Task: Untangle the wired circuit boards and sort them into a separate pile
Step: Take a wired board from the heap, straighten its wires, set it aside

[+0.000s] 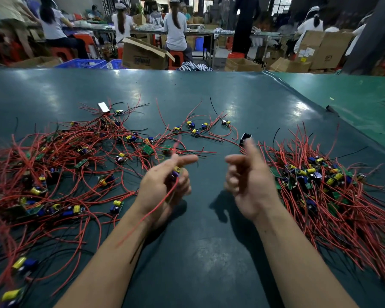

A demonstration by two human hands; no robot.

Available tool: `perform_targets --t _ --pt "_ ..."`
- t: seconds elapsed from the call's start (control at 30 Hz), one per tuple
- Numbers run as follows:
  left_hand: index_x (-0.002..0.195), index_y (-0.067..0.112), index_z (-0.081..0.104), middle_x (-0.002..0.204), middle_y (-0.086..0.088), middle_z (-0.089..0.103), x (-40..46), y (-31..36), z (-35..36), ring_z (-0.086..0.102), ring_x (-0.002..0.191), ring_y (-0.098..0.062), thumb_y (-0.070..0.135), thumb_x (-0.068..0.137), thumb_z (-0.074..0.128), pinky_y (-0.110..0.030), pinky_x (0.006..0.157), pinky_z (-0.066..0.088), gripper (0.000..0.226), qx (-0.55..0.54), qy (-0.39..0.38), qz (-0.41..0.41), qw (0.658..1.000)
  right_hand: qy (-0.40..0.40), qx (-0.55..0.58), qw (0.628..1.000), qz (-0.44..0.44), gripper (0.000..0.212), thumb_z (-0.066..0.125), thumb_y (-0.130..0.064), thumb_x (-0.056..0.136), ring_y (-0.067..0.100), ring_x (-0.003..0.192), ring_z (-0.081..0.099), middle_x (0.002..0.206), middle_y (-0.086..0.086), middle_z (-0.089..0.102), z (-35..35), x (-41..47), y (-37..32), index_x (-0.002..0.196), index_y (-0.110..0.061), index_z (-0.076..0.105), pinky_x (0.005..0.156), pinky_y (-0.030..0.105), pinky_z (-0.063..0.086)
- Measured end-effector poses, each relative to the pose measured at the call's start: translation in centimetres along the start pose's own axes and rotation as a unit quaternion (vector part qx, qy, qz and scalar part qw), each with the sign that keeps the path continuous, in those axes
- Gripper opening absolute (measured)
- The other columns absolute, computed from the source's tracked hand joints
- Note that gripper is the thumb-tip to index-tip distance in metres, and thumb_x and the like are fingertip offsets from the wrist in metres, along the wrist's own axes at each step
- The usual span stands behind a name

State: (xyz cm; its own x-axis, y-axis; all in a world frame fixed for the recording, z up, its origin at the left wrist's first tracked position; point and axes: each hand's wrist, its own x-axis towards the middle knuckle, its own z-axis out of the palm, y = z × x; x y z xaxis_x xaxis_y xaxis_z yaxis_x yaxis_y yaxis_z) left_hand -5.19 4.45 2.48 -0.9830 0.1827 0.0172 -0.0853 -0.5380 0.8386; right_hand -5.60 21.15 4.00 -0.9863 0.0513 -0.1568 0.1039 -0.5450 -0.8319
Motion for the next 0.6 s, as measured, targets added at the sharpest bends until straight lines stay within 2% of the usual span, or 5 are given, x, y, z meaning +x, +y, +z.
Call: perform_targets --t 0.1,0.27,0.4,0.5,0.6 --pt "0.094 -0.004 0.07 0.049 -0.002 0.038 -0.7 -0.6 0.3 0.031 0.044 -0.014 0.031 0.089 0.049 -0.024 0.048 0.029 0.041 0.106 -0.082 -0.055 0.989 -0.071 -0.202 0.976 0.035 0.037 0.061 -0.042 0.091 0.005 0.038 0.031 0.056 -0.005 0.047 0.7 -0.5 1.3 0.094 -0.008 0.074 0.038 0.014 0.019" --pt "0.056 0.009 0.054 0.045 -0.006 0.04 -1.0 -0.6 0.7 0.031 0.04 -0.015 0.028 0.09 0.054 -0.026 0.045 0.023 0.039 0.189 -0.102 -0.058 0.975 -0.128 -0.205 0.97 0.003 0.02 0.065 -0.026 0.089 0.0 0.034 0.034 0.046 -0.007 0.053 0.6 -0.9 1.4 0.083 -0.008 0.073 0.035 0.013 0.019" --pt "0.082 0.006 0.062 0.052 -0.01 0.047 -1.2 -0.9 1.0 0.041 0.042 -0.017 0.014 0.095 0.051 -0.024 0.045 0.03 0.019 0.153 -0.044 -0.042 0.986 -0.078 -0.202 0.976 -0.021 0.018 0.069 -0.021 0.088 0.007 0.039 0.025 0.048 -0.002 0.043 0.5 -0.5 1.7 0.077 -0.009 0.077 0.037 0.015 0.022" --pt "0.081 0.004 0.061 0.058 -0.01 0.052 -1.1 -1.1 0.9 0.053 0.047 -0.016 0.011 0.095 0.053 -0.026 0.049 0.048 0.017 0.146 -0.038 -0.042 0.988 -0.056 -0.193 0.979 -0.036 0.018 0.068 -0.021 0.09 0.008 0.04 0.026 0.049 -0.003 0.035 0.6 -0.3 1.9 0.078 -0.01 0.077 0.038 0.016 0.023" --pt "0.077 0.005 0.063 0.057 -0.008 0.055 -1.1 -1.0 0.8 0.054 0.047 -0.015 0.01 0.094 0.055 -0.026 0.048 0.049 0.019 0.153 -0.032 -0.033 0.987 -0.026 -0.167 0.984 -0.05 0.022 0.063 -0.021 0.094 0.008 0.039 0.029 0.051 -0.003 0.037 0.4 0.1 1.8 0.08 -0.011 0.077 0.037 0.017 0.022"
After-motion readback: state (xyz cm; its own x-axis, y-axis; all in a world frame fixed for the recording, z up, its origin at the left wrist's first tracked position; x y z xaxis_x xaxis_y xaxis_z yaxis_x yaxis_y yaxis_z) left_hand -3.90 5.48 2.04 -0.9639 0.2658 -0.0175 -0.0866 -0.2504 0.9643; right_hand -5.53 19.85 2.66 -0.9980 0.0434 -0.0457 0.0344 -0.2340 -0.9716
